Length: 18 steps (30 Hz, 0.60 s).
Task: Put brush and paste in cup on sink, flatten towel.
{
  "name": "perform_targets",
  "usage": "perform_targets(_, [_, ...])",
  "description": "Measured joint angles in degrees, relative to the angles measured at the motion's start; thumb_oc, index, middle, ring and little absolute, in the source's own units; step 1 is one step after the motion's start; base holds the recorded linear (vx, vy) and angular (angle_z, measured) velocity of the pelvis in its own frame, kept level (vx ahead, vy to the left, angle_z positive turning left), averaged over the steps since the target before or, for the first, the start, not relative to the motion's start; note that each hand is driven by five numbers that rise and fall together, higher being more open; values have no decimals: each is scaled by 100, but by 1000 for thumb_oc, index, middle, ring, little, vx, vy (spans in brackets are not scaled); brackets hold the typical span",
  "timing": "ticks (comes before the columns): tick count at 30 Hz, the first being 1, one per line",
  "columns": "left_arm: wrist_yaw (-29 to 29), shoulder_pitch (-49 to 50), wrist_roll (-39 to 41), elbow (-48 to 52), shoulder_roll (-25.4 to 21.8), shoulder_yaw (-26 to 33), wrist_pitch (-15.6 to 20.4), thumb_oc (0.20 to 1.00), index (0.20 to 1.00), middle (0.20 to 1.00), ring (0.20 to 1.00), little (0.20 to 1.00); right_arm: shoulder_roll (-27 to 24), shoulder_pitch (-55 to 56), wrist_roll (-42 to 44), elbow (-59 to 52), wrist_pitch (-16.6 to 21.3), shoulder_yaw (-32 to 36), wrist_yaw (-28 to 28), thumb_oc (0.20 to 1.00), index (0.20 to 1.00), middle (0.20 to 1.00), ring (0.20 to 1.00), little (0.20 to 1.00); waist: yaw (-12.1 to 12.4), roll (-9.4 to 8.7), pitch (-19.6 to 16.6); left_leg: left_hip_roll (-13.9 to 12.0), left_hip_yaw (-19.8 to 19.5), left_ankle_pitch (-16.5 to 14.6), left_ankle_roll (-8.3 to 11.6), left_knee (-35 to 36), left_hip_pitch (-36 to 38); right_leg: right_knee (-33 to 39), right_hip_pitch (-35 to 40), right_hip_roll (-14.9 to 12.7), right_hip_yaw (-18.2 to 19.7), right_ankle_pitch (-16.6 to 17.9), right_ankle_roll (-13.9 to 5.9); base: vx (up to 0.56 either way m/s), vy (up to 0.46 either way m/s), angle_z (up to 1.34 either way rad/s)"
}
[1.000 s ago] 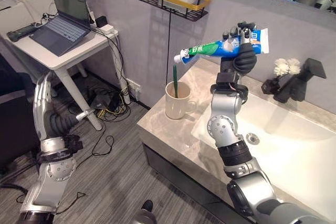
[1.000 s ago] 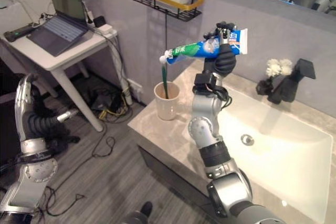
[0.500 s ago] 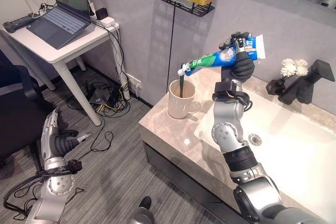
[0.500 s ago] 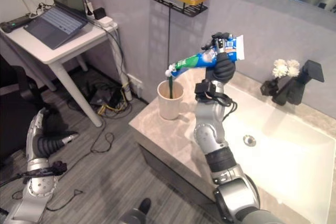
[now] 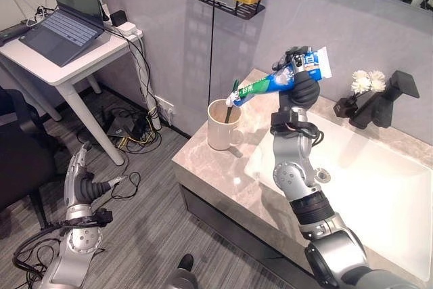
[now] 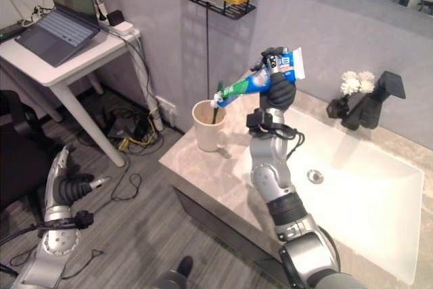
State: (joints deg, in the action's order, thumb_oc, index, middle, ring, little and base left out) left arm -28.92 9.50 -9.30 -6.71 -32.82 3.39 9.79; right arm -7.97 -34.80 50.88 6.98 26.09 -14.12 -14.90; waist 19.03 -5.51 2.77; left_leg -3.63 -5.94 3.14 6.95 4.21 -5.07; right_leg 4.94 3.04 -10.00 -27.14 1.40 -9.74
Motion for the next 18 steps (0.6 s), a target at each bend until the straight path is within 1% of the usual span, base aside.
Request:
perform_targets(5, [26,1,31,-15,77,-1,0,1000,1000,1000,1000,1000,-152,4,-128,0,-163,-259,21,200,200,200,200,200,-91,0,0,-1,0,0,0,0,0,0,0,0,0,1,0,0,0,0])
perform_targets(8, [54,-2,31,-24,179,-19,1,1000,1000,1000,1000,1000,-238,4,-327,-18,-228,-283,31,200,200,200,200,200,-95,-4,1,-7,0,0,0,-1,0,0,0,7,0,1,0,0,0,0])
perform_targets(12, [80,-3,33,-112,178,-36,-1,1000,1000,1000,1000,1000,-409,4,-559,-62,-267,-381,42,200,200,200,200,200,-93,-13,7,-7,-2,0,0,0,-3,0,0,8,-2,1,-1,0,0,0])
perform_targets(15, [118,-9,32,-119,178,-36,0,1000,1000,1000,1000,1000,-512,4,-805,-198,-366,-444,51,200,200,200,200,200,-95,-42,31,-9,-2,0,0,-1,-3,0,0,10,-3,1,-1,0,0,0])
perform_targets(18, [152,-7,30,-120,178,-36,0,1000,1000,1000,1000,1000,-646,3,-1129,-374,-391,-476,100,200,200,200,200,200,-95,-122,76,-11,-2,0,0,0,-4,0,-1,12,-3,1,-1,0,0,0])
